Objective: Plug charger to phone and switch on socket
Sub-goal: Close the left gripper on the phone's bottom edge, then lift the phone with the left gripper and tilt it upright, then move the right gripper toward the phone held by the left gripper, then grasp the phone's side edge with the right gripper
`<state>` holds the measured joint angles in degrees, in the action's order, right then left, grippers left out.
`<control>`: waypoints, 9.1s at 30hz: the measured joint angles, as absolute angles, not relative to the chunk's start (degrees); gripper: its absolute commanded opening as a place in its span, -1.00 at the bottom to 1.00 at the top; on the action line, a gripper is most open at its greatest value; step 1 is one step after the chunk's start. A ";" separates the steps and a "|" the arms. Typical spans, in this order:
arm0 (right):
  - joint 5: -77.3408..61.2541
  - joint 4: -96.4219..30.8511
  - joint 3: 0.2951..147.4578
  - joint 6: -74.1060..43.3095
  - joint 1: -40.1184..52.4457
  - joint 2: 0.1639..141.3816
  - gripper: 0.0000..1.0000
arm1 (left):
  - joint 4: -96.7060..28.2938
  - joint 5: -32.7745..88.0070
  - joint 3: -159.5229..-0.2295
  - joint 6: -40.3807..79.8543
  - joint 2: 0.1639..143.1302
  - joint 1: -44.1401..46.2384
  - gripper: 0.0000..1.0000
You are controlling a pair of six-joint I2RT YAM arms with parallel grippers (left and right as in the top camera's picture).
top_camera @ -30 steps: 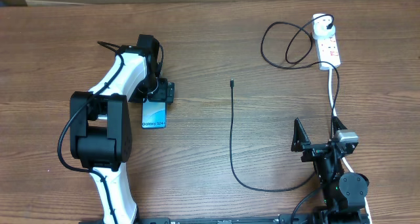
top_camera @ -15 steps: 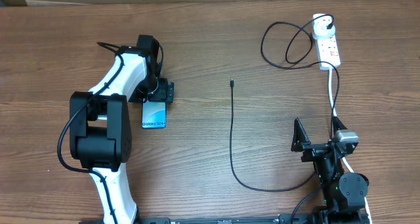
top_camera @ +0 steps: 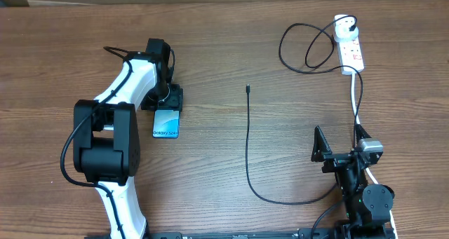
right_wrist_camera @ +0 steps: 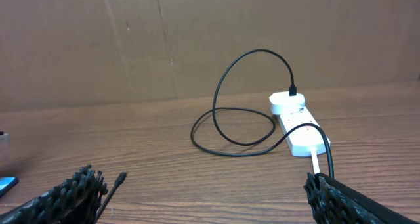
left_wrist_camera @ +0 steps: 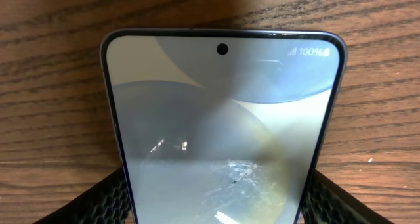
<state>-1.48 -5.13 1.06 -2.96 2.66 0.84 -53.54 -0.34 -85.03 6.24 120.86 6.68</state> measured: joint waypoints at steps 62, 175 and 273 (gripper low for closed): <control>-1.52 -5.15 1.06 -2.98 2.66 0.84 1.00 | -71.79 33.47 -98.83 17.93 122.76 5.08 -0.56; -35.48 -30.81 57.89 -20.53 11.77 76.66 0.81 | -77.97 48.71 -98.96 55.40 122.76 -3.42 -0.92; -10.04 -5.17 57.91 -49.95 38.26 97.17 -0.72 | -74.11 39.20 -99.04 63.48 122.76 8.27 -0.91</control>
<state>-10.04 -5.17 57.91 -49.95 38.26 97.17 -74.11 39.20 -99.04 63.48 122.76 8.27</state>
